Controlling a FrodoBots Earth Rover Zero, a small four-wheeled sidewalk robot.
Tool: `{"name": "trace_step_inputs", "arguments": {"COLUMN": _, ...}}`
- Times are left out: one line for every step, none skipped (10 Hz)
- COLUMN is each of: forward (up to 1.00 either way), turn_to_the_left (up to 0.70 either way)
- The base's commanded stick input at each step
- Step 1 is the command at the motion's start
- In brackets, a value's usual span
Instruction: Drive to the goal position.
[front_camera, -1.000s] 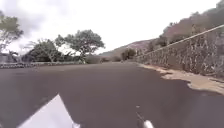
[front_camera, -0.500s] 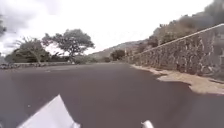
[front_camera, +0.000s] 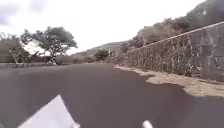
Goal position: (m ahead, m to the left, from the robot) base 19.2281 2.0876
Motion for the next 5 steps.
{"name": "trace_step_inputs", "arguments": {"forward": 1.00, "turn_to_the_left": 0.00}}
{"name": "trace_step_inputs", "arguments": {"forward": 1.00, "turn_to_the_left": 0.00}}
{"name": "trace_step_inputs", "arguments": {"forward": 1.00, "turn_to_the_left": 0.00}}
{"name": "trace_step_inputs", "arguments": {"forward": 1.00, "turn_to_the_left": 0.00}}
{"name": "trace_step_inputs", "arguments": {"forward": 1.00, "turn_to_the_left": 0.00}}
